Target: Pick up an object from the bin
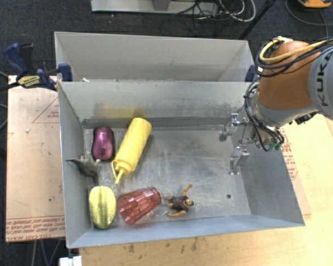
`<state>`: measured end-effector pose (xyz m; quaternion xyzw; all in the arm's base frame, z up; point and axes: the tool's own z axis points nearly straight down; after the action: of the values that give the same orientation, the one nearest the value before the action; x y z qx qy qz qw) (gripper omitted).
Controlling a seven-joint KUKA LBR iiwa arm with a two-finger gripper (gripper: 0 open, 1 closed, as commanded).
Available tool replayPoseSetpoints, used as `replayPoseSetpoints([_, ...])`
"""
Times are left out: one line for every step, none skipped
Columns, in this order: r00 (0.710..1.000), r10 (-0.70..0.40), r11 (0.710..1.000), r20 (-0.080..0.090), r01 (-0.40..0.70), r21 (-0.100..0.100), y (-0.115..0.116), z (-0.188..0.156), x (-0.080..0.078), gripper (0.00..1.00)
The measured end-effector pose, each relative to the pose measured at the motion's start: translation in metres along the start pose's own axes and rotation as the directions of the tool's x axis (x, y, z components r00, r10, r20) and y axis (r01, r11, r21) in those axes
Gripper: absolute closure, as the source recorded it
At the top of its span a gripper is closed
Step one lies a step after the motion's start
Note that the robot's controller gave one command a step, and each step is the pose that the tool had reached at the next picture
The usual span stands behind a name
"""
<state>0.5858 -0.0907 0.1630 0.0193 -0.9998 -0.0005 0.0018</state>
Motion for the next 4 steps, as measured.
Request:
replayPoseSetpoints([0.999,-0.049,0.999,0.008,0.049,0.001,0.039,0.013,0.045,0.0])
replayPoseSetpoints([0.995,-0.097,0.995,0.009,0.097,0.001,0.03,0.069,0.063,0.0])
replayPoseSetpoints([0.97,-0.242,0.97,0.004,0.242,0.004,0.075,0.086,0.073,0.0])
replayPoseSetpoints([0.869,-0.495,0.869,0.009,0.495,0.003,0.107,0.089,0.068,0.0])
